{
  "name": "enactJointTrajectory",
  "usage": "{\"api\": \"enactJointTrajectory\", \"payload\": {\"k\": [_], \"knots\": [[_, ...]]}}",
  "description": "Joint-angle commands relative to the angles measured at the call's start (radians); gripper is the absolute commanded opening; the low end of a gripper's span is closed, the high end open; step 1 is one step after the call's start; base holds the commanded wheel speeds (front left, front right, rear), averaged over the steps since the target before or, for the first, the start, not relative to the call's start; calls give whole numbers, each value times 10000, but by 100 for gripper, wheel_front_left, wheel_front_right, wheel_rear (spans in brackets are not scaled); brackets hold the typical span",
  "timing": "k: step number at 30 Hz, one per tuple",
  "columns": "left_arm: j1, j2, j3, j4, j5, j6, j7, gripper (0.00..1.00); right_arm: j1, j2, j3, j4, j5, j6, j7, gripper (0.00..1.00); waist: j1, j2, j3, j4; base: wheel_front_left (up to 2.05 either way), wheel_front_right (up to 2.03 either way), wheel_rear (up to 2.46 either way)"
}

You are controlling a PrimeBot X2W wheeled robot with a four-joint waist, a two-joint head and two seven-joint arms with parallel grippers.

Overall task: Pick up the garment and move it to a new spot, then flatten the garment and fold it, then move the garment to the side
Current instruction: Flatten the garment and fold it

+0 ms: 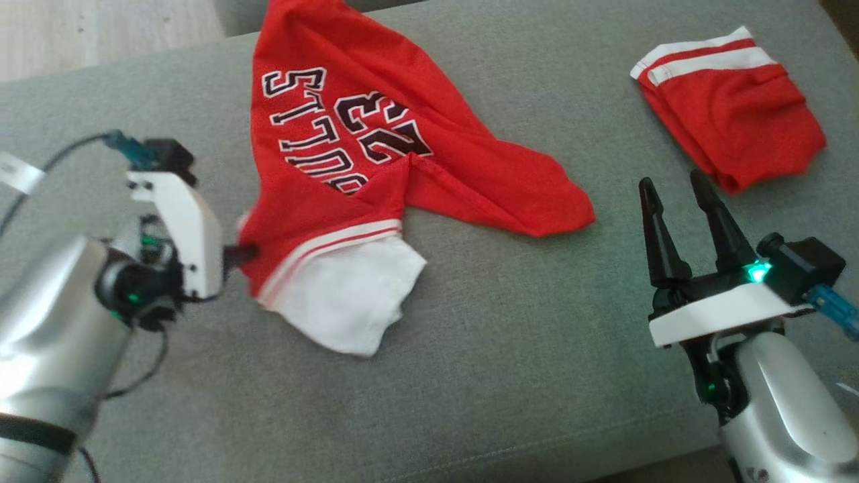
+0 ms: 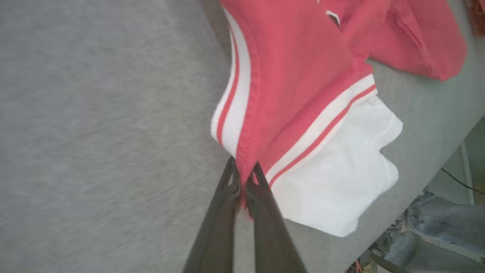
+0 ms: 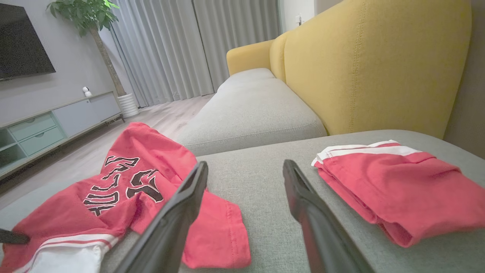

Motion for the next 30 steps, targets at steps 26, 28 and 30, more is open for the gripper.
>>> {"api": "enactJointTrajectory", "payload": {"k": [26, 28, 30], "knots": [[-1604, 864, -352, 2691, 1979, 39, -4871, 100, -13, -428, 446, -264, 111, -7, 256, 100, 0, 0, -692, 422, 0, 0, 0], [-1497, 883, -280, 2392, 2031, 39, -5638, 100, 145, -463, 372, -326, 96, -7, 216, 100, 0, 0, -876, 537, 0, 0, 0], [-1286, 923, -115, 1974, 2085, 228, -6508, 100, 294, -465, 313, -417, 73, -7, 187, 100, 0, 0, -1012, 644, 0, 0, 0]]}}
